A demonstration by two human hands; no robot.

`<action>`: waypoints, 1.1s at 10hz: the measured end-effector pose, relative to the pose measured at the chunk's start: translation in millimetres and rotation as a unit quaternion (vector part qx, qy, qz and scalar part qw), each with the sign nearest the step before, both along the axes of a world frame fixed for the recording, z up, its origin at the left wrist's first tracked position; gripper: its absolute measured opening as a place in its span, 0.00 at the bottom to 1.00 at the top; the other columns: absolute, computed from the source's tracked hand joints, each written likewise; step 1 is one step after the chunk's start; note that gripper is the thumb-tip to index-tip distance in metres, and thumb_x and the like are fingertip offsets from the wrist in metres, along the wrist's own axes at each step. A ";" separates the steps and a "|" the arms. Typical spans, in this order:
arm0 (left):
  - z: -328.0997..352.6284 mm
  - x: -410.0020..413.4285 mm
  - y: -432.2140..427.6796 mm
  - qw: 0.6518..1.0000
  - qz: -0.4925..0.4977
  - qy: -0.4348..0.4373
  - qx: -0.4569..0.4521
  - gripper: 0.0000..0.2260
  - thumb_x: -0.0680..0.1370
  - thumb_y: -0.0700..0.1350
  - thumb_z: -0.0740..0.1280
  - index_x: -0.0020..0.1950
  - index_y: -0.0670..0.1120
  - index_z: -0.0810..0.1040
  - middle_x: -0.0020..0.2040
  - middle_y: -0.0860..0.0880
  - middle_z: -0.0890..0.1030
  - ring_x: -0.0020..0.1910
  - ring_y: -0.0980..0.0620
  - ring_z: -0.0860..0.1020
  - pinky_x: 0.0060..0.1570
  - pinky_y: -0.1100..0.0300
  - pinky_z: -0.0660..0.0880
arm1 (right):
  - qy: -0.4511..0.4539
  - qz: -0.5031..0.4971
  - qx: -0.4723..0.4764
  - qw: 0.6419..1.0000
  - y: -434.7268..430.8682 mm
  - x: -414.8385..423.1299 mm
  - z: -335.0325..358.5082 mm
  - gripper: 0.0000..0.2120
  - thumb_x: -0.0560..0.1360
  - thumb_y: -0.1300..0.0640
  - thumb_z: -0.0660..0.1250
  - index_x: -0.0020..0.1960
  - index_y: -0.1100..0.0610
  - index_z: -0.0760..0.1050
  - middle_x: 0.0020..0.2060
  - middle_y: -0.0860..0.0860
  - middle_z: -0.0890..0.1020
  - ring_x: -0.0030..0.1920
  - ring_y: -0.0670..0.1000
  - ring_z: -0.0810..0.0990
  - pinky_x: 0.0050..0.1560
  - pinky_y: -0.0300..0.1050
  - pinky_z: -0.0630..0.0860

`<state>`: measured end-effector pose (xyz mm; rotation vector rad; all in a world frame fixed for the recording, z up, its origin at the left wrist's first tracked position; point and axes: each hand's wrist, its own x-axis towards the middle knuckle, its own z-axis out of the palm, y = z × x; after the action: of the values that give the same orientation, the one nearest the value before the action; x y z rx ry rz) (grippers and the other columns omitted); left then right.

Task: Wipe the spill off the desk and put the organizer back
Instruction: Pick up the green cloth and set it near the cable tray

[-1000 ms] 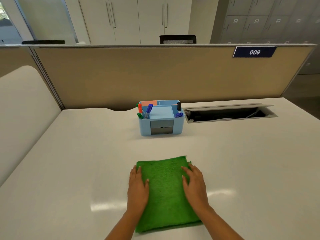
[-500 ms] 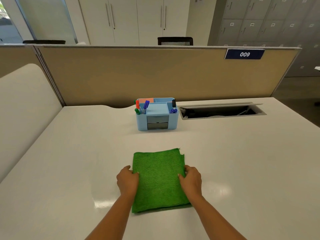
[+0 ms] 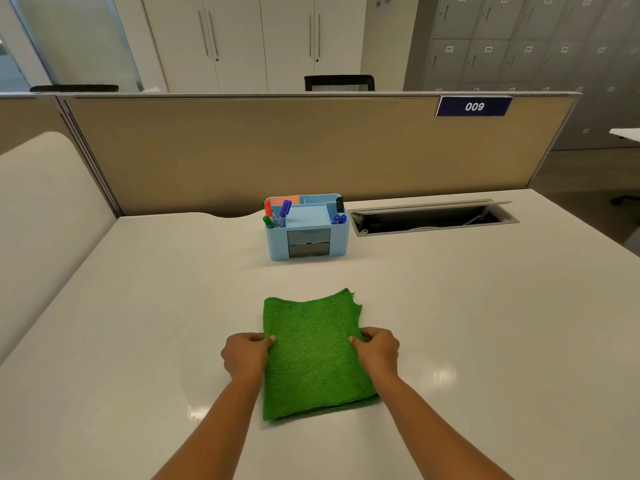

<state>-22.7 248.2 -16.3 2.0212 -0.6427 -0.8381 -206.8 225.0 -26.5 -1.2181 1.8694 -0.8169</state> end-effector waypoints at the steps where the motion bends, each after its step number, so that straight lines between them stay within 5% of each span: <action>1: 4.2 -0.3 2.1 1.000 0.002 0.012 -0.024 0.13 0.68 0.40 0.74 0.50 0.37 0.81 0.50 0.37 0.83 0.50 0.39 0.79 0.54 0.49 0.74 | -0.013 -0.007 -0.020 1.000 1.3 1.5 4.1 0.11 0.73 0.62 0.68 0.55 0.62 0.80 0.52 0.59 0.83 0.52 0.57 0.80 0.48 0.40 0.73; 4: 31.9 -9.4 -3.6 0.996 -0.022 0.050 -0.077 0.12 0.67 0.40 0.74 0.49 0.38 0.82 0.49 0.38 0.83 0.48 0.39 0.81 0.57 0.46 0.76 | -0.033 -0.032 -0.068 0.997 -1.3 -18.1 30.4 0.13 0.73 0.62 0.68 0.57 0.62 0.79 0.53 0.59 0.83 0.52 0.56 0.80 0.47 0.37 0.71; 6: 51.3 -51.8 -28.8 0.990 -0.061 0.080 -0.102 0.12 0.67 0.39 0.74 0.49 0.37 0.82 0.49 0.37 0.83 0.48 0.39 0.81 0.56 0.46 0.76 | -0.025 -0.058 -0.074 0.995 -21.8 -67.6 55.4 0.15 0.73 0.62 0.69 0.59 0.64 0.77 0.57 0.60 0.81 0.57 0.58 0.79 0.55 0.42 0.73; 11: 65.8 -283.4 -168.0 0.982 -0.106 0.101 -0.123 0.14 0.67 0.39 0.75 0.50 0.36 0.81 0.50 0.36 0.82 0.48 0.38 0.81 0.56 0.46 0.77 | 0.036 -0.083 -0.098 0.991 -149.0 -297.8 84.2 0.17 0.72 0.62 0.69 0.60 0.64 0.76 0.59 0.60 0.79 0.59 0.59 0.77 0.61 0.46 0.72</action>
<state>-306.0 80.2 49.5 1.6413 -0.8122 -1.0218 -504.6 76.0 57.7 -1.2352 2.0067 -1.0807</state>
